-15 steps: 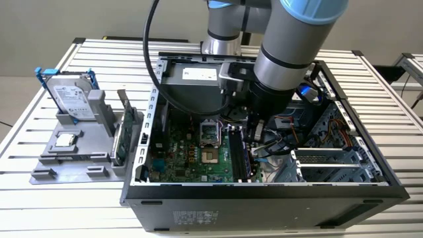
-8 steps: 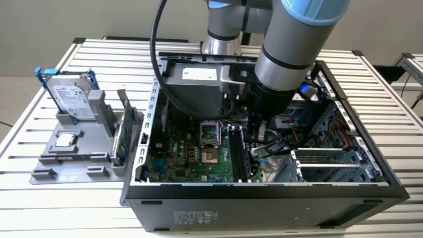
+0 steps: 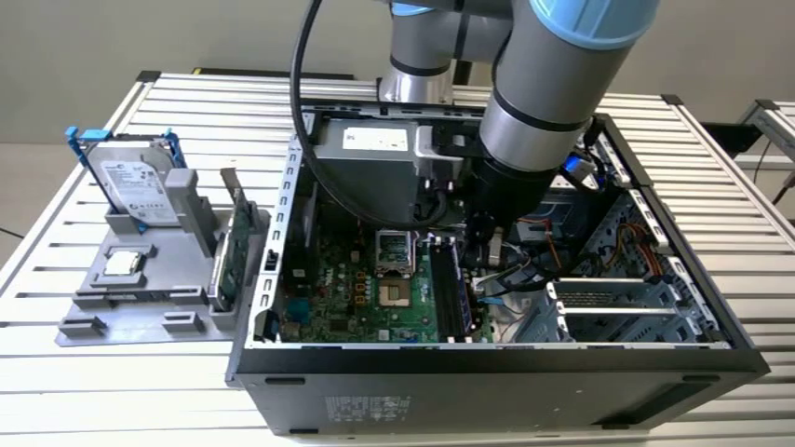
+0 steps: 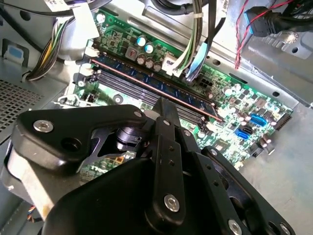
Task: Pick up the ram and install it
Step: 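Press down the ram until it locks into place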
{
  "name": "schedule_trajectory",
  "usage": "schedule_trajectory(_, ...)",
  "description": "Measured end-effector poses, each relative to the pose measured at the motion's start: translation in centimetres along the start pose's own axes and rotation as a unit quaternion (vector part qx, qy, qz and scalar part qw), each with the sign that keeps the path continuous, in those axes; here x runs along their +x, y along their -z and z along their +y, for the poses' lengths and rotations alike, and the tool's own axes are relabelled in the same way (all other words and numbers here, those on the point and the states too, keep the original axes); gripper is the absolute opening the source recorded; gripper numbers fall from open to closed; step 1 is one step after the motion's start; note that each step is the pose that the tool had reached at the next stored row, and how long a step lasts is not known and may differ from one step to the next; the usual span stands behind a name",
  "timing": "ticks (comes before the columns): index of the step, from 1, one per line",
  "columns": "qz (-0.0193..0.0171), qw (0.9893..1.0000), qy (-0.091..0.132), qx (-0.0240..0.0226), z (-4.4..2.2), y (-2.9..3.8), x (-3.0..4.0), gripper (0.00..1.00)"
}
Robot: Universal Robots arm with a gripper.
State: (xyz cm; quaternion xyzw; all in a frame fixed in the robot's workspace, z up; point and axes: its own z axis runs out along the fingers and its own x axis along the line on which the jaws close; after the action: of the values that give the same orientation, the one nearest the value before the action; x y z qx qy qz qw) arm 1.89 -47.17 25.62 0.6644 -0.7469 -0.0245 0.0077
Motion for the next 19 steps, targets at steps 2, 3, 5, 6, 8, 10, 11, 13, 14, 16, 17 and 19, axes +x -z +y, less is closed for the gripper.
schedule_trajectory(2,0.0001,1.0,0.002,0.0,-0.01,0.0,0.0,0.0)
schedule_trajectory(3,0.0001,1.0,0.004,-0.0001,-0.02,-0.04,0.0,0.0)
schedule_trajectory(5,0.0003,1.0,0.008,-0.0001,-0.08,-0.15,-0.01,0.0)
schedule_trajectory(6,0.0005,0.9999,0.01,-0.0002,-0.11,-0.24,-0.02,0.0)
schedule_trajectory(8,0.0007,0.9999,0.016,-0.0003,-0.15,-0.45,-0.05,0.0)
schedule_trajectory(10,0.001,0.9998,0.021,-0.0005,-0.17,-0.65,-0.1,0.0)
schedule_trajectory(11,0.0011,0.9997,0.023,-0.0005,-0.18,-0.74,-0.13,0.0)
schedule_trajectory(13,0.0013,0.9996,0.027,-0.0006,-0.19,-0.94,-0.17,0.0)
schedule_trajectory(14,0.0014,0.9996,0.029,-0.0006,-0.2,-1.05,-0.19,0.0)
schedule_trajectory(16,0.0014,0.9995,0.031,-0.0006,-0.2,-1.3,-0.23,0.0)
schedule_trajectory(17,0.0015,0.9995,0.032,-0.0007,-0.21,-1.43,-0.23,0.0)
schedule_trajectory(19,0.0015,0.9994,0.033,-0.0007,-0.22,-1.72,-0.25,0.0)
